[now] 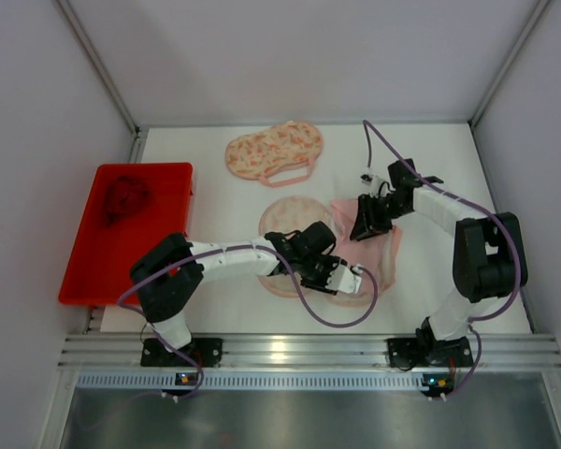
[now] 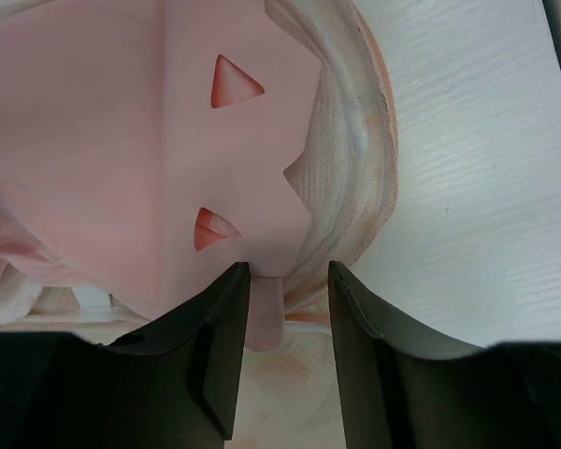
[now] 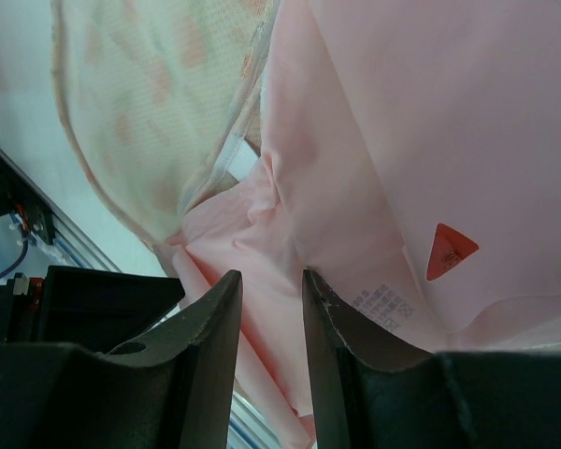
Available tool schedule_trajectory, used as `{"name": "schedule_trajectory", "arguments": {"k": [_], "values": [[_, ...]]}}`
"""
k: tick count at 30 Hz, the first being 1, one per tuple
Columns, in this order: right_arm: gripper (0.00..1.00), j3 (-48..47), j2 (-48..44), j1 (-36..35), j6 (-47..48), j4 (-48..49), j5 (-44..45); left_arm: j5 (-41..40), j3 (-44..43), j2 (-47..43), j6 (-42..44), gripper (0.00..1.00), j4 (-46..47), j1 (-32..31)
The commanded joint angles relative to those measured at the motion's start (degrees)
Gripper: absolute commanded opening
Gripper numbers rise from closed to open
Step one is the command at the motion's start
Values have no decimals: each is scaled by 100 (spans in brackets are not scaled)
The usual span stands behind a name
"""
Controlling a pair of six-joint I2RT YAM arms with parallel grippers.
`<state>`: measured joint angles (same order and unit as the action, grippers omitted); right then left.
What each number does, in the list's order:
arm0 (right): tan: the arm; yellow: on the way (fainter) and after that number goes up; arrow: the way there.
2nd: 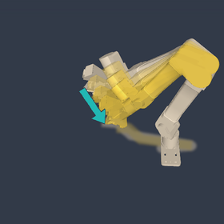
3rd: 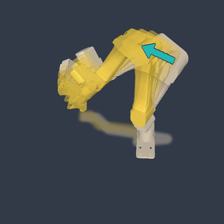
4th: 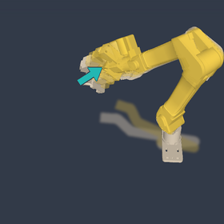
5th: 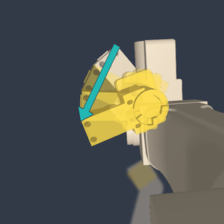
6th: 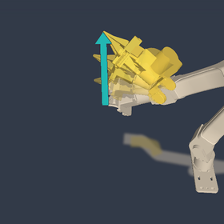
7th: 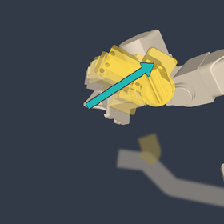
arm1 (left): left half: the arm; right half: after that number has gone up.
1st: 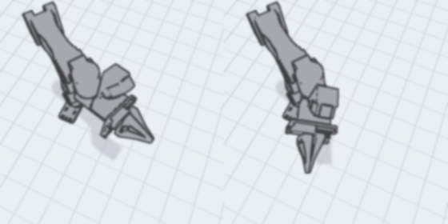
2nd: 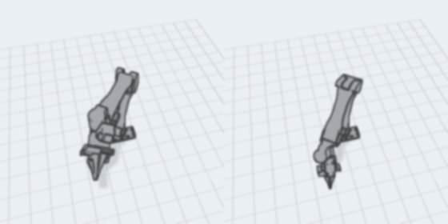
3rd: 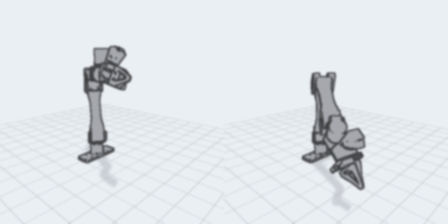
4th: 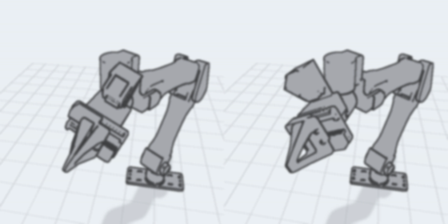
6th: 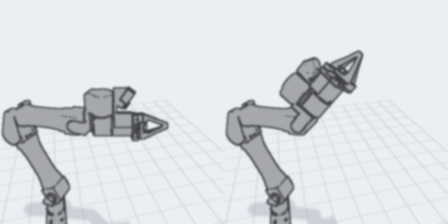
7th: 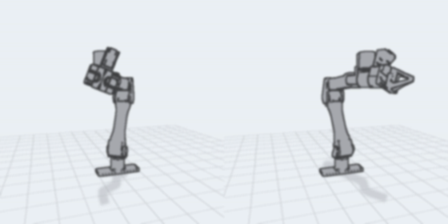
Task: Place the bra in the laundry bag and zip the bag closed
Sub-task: Adjust the bra in the laundry bag.
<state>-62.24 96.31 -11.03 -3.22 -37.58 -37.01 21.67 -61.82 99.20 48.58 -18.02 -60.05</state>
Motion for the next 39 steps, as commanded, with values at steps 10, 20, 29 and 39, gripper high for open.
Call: {"name": "schedule_trajectory", "arguments": {"k": [10,20,29,39], "values": [[33,-25,142,-84,6,181,-104,180,-190,-181,126,45,449,-129],[33,54,133,-128,6,225,-104,259,-365,-234,-348,45,457,-174],[33,142,98,-207,6,252,-139,127,-1375,450,-2070,46,440,142],[33,115,125,-216,-12,251,-183,1356,-1106,294,-1794,44,405,750]]}}
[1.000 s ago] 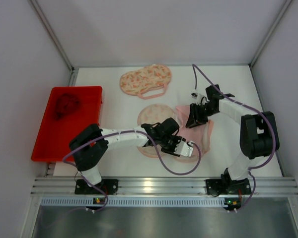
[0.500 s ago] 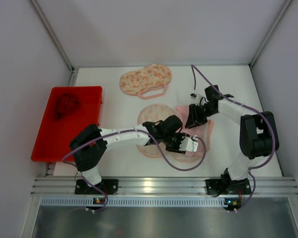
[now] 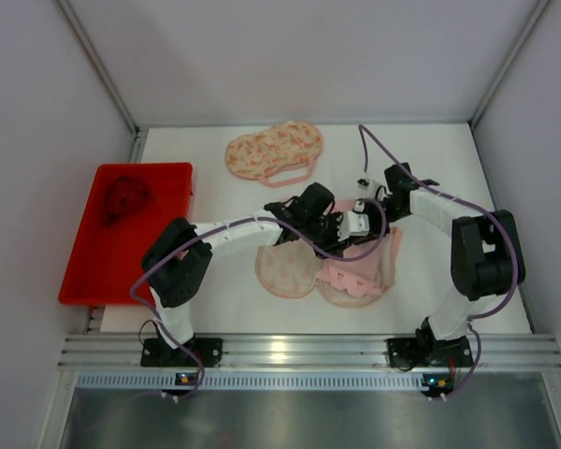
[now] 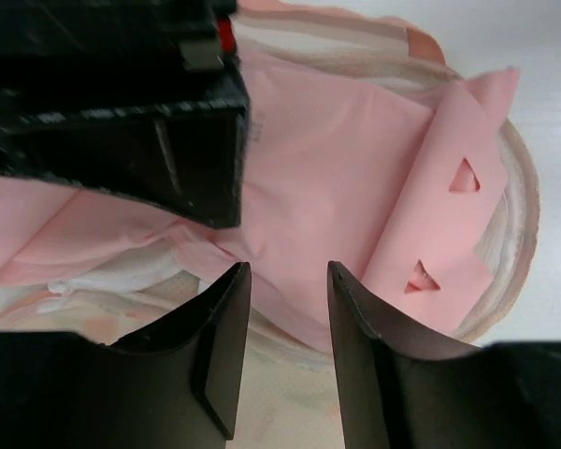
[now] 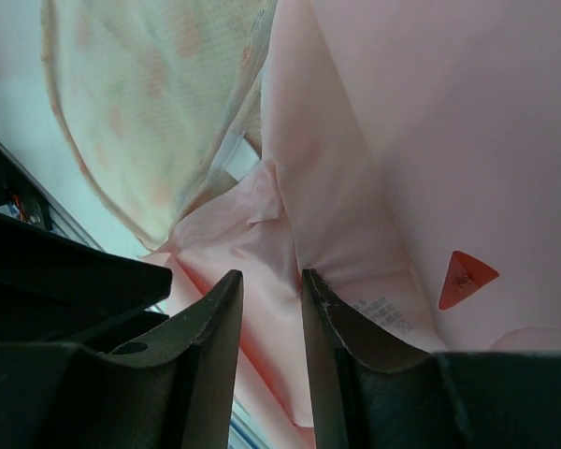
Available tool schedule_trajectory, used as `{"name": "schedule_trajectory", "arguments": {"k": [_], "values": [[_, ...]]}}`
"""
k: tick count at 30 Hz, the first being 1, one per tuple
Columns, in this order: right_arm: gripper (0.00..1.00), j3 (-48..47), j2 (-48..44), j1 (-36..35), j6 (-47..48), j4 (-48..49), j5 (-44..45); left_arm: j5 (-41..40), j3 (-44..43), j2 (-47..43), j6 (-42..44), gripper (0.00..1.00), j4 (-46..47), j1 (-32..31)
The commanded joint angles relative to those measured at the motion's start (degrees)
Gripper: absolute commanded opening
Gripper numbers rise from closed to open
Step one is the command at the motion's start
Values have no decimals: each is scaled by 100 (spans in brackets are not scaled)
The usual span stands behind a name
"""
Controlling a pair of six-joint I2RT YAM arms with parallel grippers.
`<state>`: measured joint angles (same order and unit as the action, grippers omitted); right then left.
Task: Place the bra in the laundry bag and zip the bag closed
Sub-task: Adjust the bra in the laundry bag.
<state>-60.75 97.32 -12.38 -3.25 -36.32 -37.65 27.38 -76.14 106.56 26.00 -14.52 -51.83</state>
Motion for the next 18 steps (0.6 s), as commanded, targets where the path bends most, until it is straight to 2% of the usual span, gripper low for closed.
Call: {"name": "schedule_trajectory", "arguments": {"k": [1,5,10,18], "values": [[33,-25,15,-80,-1,133,-120,709,423,-687,615,45,29,-194],[33,-7,24,-80,-9,142,-120,402,828,-988,1258,45,-33,-660],[33,-33,7,-89,-18,125,-120,-144,1110,-901,1786,45,-24,-1126],[33,-16,-2,-80,17,116,-93,-759,1285,-751,1988,45,238,-1180]]}}
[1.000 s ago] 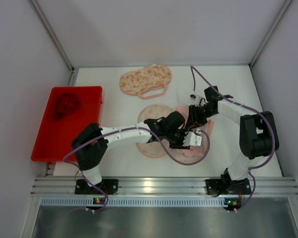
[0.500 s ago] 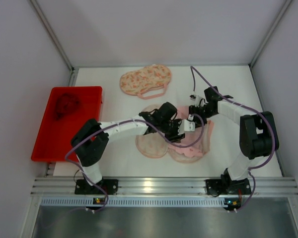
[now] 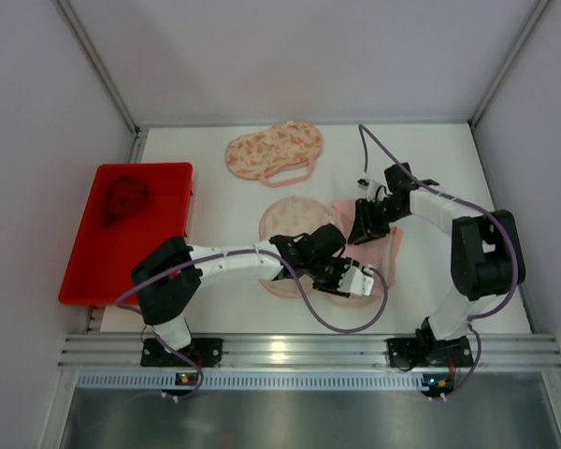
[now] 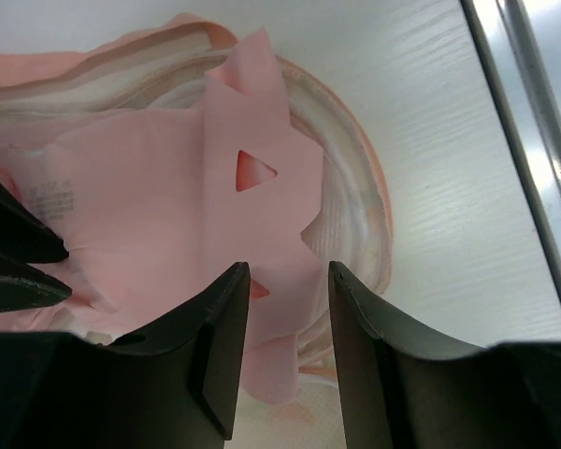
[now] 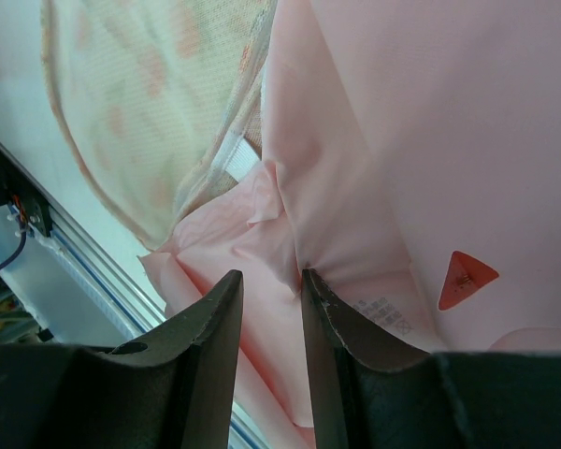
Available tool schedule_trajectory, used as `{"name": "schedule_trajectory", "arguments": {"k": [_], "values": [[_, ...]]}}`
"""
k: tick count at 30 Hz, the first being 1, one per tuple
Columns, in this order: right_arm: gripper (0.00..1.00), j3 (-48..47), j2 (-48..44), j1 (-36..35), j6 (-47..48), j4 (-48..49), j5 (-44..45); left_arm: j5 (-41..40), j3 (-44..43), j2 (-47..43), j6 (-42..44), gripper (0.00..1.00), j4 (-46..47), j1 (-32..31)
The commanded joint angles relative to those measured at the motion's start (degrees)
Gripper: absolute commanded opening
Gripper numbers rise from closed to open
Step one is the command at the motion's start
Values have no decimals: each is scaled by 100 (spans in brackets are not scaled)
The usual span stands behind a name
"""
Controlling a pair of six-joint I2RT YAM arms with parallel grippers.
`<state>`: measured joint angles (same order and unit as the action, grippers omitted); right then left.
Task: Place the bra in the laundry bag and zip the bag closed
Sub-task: Adjust the bra in the laundry bag.
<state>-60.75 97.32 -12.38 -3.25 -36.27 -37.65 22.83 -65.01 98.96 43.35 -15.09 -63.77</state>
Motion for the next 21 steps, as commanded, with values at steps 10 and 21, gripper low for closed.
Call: {"name": "schedule_trajectory", "arguments": {"k": [10,21], "values": [[33,-16,33,-89,26,120,-93,-147,323,-26,367,45,367,13],[32,11,24,-89,26,129,-85,-112,200,-8,279,13,367,22]]}}
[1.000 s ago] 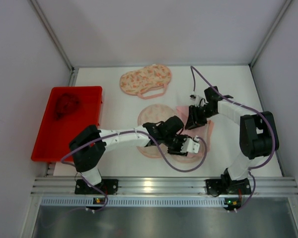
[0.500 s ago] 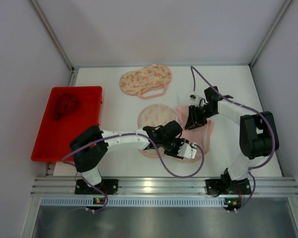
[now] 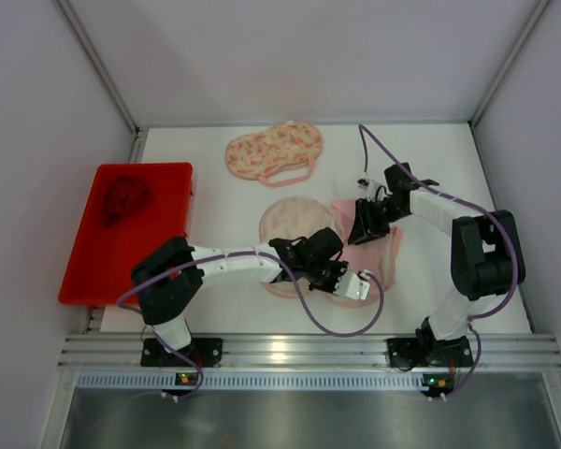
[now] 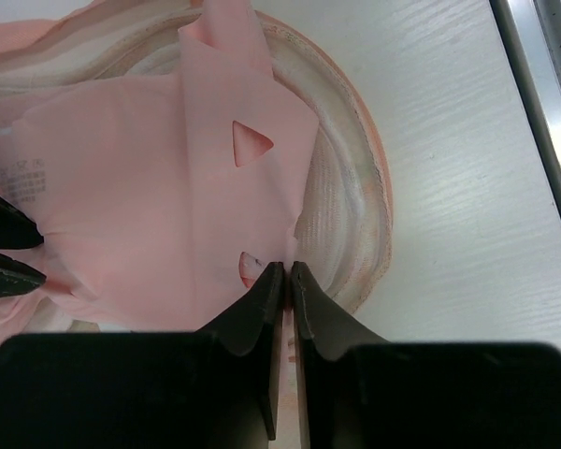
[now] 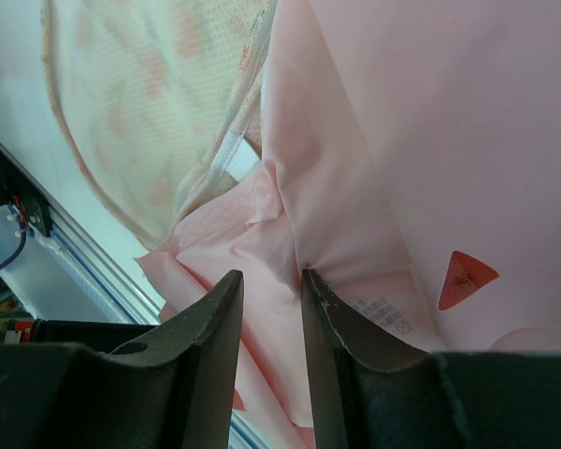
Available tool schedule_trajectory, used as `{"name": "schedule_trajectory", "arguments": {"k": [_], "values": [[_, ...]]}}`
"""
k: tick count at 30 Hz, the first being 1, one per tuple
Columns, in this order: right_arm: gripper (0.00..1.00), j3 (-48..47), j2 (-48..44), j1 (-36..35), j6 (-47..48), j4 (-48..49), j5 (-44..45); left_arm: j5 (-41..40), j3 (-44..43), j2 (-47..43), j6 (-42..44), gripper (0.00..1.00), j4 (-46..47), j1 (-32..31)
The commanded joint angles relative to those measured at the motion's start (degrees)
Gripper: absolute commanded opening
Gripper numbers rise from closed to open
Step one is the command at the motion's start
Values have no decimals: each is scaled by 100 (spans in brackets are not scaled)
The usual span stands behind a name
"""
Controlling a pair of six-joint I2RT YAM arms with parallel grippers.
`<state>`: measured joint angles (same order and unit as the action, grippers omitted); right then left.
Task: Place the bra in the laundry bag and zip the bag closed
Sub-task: Adjust the bra in the laundry bag.
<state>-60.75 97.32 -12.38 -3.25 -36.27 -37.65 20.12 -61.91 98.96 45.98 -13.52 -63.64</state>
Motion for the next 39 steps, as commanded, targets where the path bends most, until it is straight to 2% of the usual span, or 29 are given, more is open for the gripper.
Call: {"name": "schedule_trajectory", "arguments": {"k": [1,7,10,14,19,23,24,27,33,36,39], "values": [[33,19,24,-89,26,129,-85,176,-119,-25,8,11,209,9],[32,63,24,-89,26,155,-94,238,-216,-227,-264,3,183,27],[31,72,24,-89,26,155,-120,413,-549,-202,-817,0,35,149],[28,107,-11,-89,35,182,-129,694,-1191,184,-1616,0,-160,483],[27,116,-29,-80,35,173,-129,704,-1796,677,-2171,0,-169,896],[32,-6,-169,-80,43,120,-111,493,-2053,1072,-2479,16,-318,1107],[33,-59,-204,-89,35,86,-76,397,-2062,1090,-2523,26,-344,1125],[41,-445,-406,-71,157,-160,169,335,-2045,1003,-2637,36,-414,1187],[54,-1193,-697,218,210,-538,337,107,-1580,353,-2638,41,-432,1213],[54,-1325,-740,411,228,-696,337,176,-1325,63,-2594,41,-485,1213],[52,-1027,-925,675,184,-680,372,282,-991,-201,-2384,41,-494,1161]]}}
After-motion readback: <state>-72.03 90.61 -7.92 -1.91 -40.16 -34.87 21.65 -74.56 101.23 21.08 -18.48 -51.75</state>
